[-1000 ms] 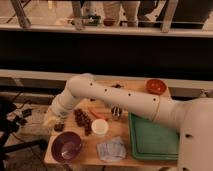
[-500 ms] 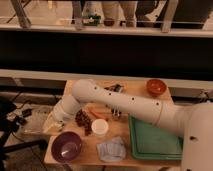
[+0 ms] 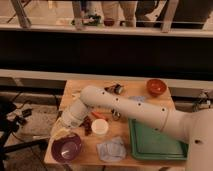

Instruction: Place fork in purple bowl

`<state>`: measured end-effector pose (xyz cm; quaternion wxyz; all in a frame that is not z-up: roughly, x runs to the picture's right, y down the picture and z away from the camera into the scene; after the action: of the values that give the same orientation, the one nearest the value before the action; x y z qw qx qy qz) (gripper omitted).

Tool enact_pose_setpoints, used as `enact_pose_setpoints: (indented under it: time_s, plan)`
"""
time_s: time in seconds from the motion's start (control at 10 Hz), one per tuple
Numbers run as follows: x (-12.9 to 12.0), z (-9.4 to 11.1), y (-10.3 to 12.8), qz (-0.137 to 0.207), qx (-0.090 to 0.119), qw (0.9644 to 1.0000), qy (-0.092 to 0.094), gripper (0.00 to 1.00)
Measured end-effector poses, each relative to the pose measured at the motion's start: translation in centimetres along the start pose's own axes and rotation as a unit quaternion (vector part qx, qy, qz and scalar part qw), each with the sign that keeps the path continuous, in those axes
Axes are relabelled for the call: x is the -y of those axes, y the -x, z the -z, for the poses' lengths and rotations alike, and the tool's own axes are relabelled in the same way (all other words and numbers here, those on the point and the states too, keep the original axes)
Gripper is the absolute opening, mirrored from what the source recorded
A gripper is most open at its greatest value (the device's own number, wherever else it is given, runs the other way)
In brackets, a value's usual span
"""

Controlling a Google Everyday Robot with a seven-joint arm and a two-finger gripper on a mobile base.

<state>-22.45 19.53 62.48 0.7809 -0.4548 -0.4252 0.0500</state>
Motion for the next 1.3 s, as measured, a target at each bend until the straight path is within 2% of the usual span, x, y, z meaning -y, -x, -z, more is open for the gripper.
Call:
enact_pose_setpoints:
  time_s: [0.3,1.0,1.1,1.3]
  plan:
    - [-1.1,-1.3,0.4,0.007,0.012,0.9994,0.032,0.1]
    - [-1.2,-1.4,0.4,0.008,0.014,0.9993,0.034,0.1]
    - [-1.1,-1.4,0.3,0.004,0.019,0.9992,0.035,0.1]
    - [-1.0,-2.3,-1.4,-0.013,0.037,0.9984,0.041,0.1]
